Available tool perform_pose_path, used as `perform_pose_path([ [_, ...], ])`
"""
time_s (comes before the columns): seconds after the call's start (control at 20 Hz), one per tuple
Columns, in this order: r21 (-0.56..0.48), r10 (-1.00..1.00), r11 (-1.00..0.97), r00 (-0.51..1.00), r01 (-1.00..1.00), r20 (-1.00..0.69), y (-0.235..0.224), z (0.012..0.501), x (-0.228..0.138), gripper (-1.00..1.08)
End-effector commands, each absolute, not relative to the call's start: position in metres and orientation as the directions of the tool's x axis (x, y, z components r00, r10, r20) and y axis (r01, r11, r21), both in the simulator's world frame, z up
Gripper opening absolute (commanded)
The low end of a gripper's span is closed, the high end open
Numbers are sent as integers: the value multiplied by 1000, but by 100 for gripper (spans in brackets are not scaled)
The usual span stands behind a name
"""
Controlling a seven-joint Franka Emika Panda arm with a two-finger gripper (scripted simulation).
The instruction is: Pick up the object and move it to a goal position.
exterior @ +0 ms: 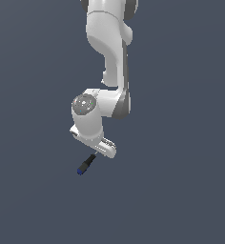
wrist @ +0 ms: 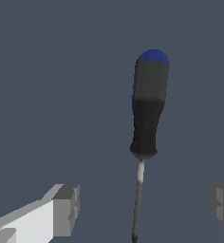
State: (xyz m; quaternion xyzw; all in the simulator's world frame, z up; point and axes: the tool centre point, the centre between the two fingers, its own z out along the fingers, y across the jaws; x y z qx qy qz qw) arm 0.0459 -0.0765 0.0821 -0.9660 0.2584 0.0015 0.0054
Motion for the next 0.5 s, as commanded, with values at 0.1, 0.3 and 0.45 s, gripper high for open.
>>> perform_pose_path([
  [0.1,-2,-553,-833,833,-553,-1,-91,69,50,100],
  [0.3,0,-567,-824,824,-567,0,-95,65,50,100],
  [0.45,0,-562,-827,827,-562,-1,-94,65,50,100],
])
